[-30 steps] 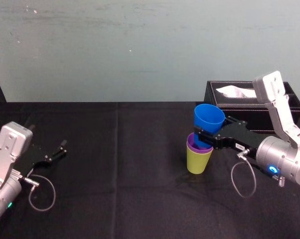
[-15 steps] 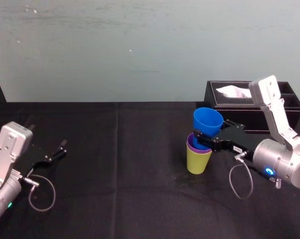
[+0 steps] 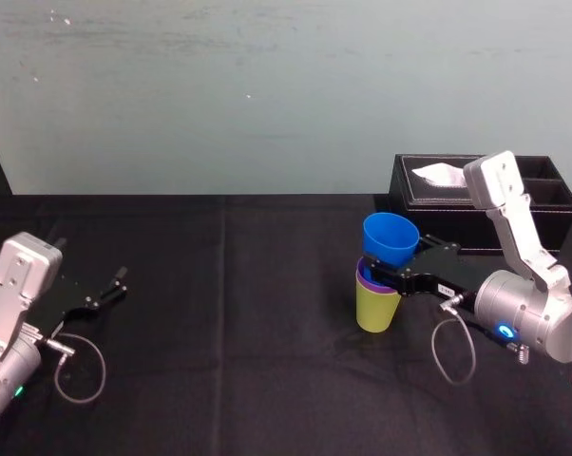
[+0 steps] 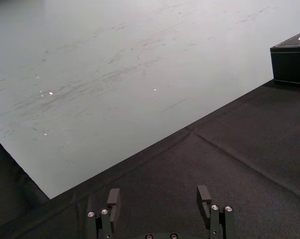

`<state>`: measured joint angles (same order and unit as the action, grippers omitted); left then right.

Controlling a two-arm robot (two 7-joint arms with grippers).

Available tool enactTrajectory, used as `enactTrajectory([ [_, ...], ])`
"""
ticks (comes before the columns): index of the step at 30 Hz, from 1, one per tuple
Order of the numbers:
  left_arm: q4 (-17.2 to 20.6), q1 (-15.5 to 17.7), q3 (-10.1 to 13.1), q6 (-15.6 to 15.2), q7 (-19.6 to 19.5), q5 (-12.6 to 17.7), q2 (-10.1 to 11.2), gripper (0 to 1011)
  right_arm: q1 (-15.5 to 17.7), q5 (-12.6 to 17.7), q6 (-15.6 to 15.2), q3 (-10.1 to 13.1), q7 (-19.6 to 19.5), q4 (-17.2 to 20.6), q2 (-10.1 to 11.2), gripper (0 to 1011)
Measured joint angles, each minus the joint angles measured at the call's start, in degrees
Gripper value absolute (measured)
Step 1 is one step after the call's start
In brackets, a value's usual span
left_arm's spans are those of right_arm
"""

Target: Stack the three plastic cups sequentially using one hand.

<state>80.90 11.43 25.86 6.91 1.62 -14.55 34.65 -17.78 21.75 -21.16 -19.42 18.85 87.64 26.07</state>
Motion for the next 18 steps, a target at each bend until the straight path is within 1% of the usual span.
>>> enactTrajectory([
  [10, 0.0, 0.0, 0.0, 0.0, 0.0, 0.0, 0.0, 1000, 0.0, 0.1, 0.0, 0.1, 0.0, 0.1, 0.0, 723],
  [16, 0.0, 0.0, 0.0, 0.0, 0.0, 0.0, 0.0, 1000, 0.0, 0.1, 0.0, 0.1, 0.1, 0.1, 0.1, 852],
  [18, 0.0, 0.0, 0.0, 0.0, 0.0, 0.0, 0.0, 1000, 0.0, 0.1, 0.0, 0.1, 0.1, 0.1, 0.1, 916],
])
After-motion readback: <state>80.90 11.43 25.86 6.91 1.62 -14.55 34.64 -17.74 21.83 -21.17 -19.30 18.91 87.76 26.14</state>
